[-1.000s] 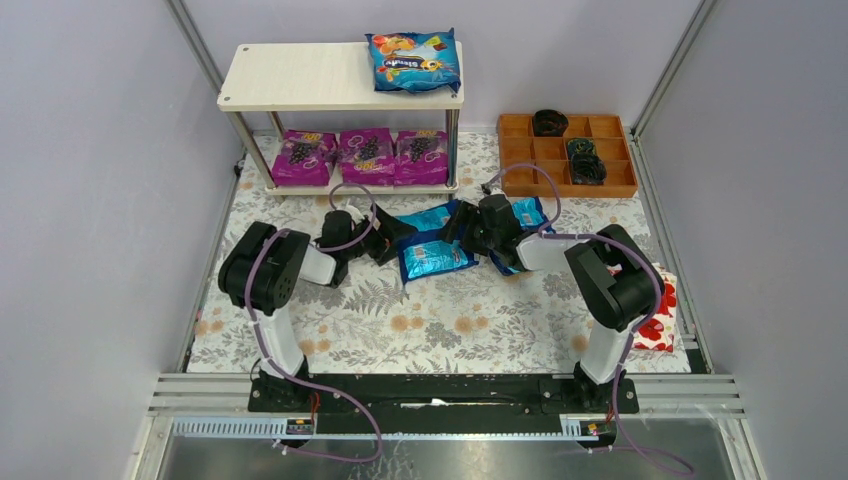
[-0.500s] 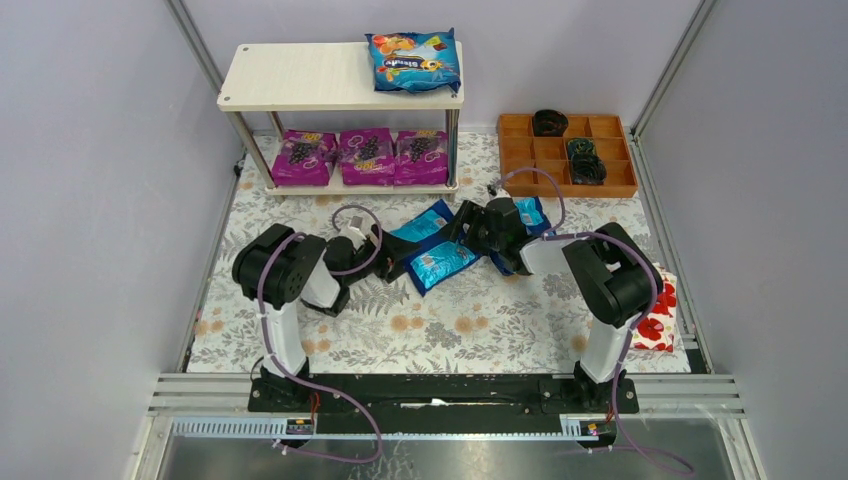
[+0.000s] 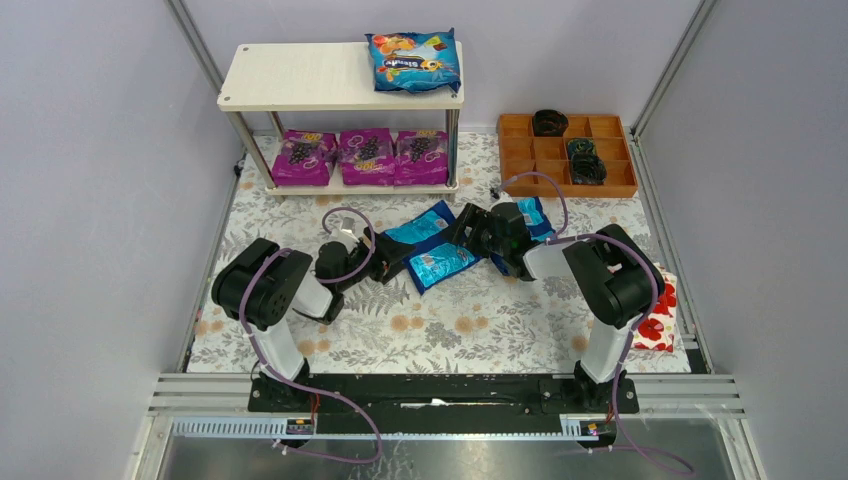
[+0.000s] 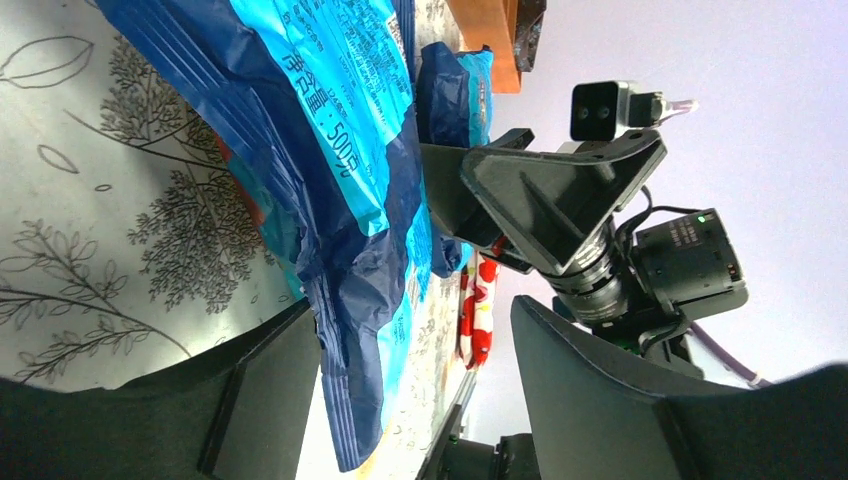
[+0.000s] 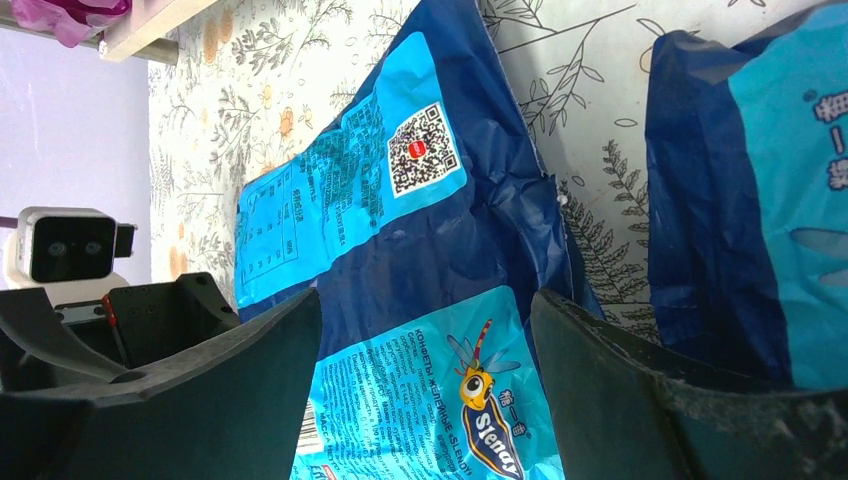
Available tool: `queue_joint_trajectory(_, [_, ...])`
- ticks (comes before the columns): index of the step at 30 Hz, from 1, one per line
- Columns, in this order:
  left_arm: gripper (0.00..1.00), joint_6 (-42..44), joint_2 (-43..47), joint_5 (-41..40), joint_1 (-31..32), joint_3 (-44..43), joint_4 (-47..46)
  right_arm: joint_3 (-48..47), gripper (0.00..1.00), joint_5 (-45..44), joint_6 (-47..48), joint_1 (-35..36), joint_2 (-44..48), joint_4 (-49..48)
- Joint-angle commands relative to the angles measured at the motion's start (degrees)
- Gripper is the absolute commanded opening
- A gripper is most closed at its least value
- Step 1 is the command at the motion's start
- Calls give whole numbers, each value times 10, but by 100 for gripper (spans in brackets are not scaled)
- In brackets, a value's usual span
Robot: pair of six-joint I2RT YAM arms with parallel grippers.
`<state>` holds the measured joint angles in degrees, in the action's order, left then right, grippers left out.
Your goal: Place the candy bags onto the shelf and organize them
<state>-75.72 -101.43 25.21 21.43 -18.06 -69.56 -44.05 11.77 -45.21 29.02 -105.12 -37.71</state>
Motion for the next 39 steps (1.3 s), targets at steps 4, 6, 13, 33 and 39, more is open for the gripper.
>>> queue_joint_trajectory(4, [71, -62, 2, -1, 4, -9, -64, 33, 83, 32, 2, 3, 24, -15])
queue_joint_trajectory(6, [71, -49, 15, -6, 5, 0, -28, 40, 83, 32, 3, 3, 29, -24])
queue_joint_trajectory(13, [49, -69, 10, 28, 4, 10, -56, 0, 89, -6, 83, 50, 85, 90])
queue_joint_trajectory(33, [11, -12, 154, 53, 5, -12, 141, -50, 87, -406, 444, 359, 175, 310])
queue_joint_trajectory(39, [28, 30, 213, 18, -1, -5, 246, -92, 84, -404, 423, 368, 117, 327])
